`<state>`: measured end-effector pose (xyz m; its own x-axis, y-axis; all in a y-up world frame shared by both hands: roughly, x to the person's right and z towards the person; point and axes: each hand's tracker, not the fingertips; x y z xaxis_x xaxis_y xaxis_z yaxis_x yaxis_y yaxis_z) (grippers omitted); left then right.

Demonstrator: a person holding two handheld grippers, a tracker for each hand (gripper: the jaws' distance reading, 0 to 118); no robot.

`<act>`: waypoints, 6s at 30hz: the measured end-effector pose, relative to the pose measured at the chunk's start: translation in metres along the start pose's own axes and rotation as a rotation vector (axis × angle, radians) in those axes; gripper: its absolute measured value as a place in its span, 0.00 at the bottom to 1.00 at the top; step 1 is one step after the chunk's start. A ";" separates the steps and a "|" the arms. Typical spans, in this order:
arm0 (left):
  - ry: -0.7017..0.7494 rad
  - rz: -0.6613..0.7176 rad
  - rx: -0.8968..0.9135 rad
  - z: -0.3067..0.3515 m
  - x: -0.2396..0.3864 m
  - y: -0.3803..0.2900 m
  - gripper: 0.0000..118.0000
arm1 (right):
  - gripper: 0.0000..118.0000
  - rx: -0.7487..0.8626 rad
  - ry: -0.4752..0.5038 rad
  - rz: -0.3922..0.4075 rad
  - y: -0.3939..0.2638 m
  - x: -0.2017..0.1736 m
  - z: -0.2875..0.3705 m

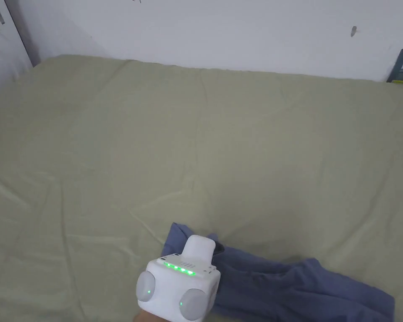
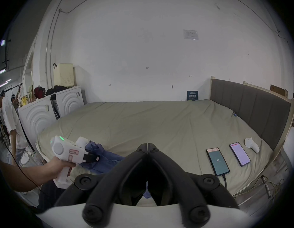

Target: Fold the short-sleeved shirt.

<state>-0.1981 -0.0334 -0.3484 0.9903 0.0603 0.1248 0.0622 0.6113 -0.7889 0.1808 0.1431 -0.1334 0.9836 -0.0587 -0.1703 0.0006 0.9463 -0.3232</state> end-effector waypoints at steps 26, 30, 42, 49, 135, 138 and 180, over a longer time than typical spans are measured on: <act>-0.419 0.336 0.029 -0.030 0.010 -0.025 0.08 | 0.00 -0.046 -0.041 -0.037 -0.017 0.008 -0.004; -0.377 0.204 0.030 -0.019 0.024 -0.009 0.08 | 0.00 -0.036 -0.051 -0.027 -0.014 0.012 -0.002; -0.266 0.123 0.026 0.056 -0.071 -0.001 1.00 | 0.00 -0.064 -0.005 -0.041 -0.027 0.010 -0.021; -0.396 0.575 0.065 0.037 -0.176 -0.036 1.00 | 0.00 -0.073 0.008 -0.034 -0.030 0.006 -0.017; -0.555 0.216 0.129 0.025 0.015 0.001 0.09 | 0.00 -0.188 0.203 -0.053 -0.020 -0.011 -0.068; -0.519 0.218 0.140 0.063 -0.011 -0.005 0.36 | 0.00 -0.343 0.399 -0.163 -0.029 -0.029 -0.143; -0.340 0.599 0.072 0.073 -0.367 -0.038 0.22 | 0.00 -0.513 0.548 -0.429 -0.093 -0.008 -0.189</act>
<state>-0.5734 -0.0214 -0.3201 0.7568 0.6407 -0.1292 -0.5034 0.4454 -0.7404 0.1390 -0.0044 -0.2783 0.6912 -0.6479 -0.3200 0.1403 0.5548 -0.8201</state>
